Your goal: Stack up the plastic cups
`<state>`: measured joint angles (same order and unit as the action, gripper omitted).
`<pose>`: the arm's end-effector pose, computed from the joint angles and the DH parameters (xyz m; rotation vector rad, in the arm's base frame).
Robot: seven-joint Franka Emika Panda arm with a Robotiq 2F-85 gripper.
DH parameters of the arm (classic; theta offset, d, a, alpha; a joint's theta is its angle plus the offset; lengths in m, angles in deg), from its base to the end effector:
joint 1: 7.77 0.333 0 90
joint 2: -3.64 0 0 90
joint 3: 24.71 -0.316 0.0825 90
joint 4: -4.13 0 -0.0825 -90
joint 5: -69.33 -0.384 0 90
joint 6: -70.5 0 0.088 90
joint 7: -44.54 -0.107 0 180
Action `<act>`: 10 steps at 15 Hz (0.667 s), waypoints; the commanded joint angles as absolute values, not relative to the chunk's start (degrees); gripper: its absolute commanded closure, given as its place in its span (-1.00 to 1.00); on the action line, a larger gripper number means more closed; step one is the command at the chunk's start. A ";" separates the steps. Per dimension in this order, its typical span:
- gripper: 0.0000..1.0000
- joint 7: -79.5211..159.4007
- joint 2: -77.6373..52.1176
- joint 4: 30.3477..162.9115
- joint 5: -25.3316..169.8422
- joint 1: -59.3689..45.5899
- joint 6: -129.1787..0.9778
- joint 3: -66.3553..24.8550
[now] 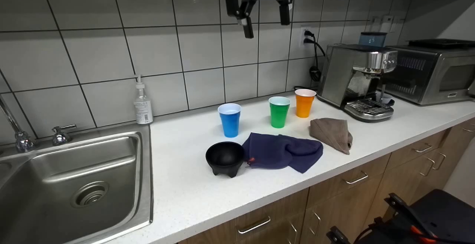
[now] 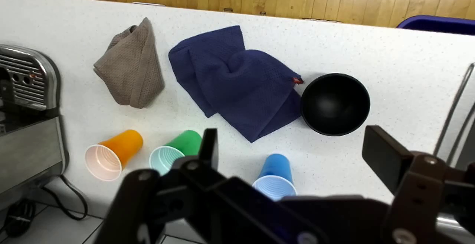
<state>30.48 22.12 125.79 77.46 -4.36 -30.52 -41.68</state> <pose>0.4291 0.1592 0.5365 2.8995 0.1804 0.0246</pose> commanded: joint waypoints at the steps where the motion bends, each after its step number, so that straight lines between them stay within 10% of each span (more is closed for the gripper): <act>1: -1.00 30.03 21.90 125.66 77.96 -2.62 -30.34 -40.21; 10: -1.00 29.09 21.44 125.95 79.12 -2.43 -30.30 -40.57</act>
<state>30.48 22.02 125.83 77.46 -3.93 -30.52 -41.30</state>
